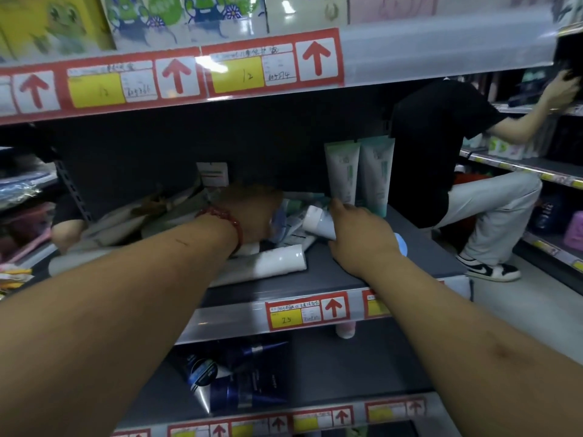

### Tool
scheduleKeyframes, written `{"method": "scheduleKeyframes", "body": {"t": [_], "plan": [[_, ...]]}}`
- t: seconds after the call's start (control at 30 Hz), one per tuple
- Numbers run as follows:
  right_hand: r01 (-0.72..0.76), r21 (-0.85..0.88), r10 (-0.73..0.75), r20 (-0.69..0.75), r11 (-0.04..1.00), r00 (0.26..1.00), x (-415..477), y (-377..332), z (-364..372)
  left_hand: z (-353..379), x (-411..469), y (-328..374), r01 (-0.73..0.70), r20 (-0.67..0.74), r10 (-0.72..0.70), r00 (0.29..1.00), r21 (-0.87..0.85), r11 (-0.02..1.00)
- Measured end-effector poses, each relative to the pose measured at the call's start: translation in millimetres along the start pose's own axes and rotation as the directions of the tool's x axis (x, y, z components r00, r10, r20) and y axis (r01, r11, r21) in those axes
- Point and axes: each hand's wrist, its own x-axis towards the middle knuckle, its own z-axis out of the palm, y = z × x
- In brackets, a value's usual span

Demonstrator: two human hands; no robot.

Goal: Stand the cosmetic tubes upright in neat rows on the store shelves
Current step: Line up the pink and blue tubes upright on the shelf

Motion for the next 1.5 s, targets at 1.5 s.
{"method": "scheduleKeyframes", "body": {"t": [1.5], "plan": [[0.014, 0.0, -0.014, -0.065, 1.0, 0.998, 2, 1, 7, -13, 30, 11, 0.087, 0.018, -0.744, 0.668, -0.995, 0.054]]}}
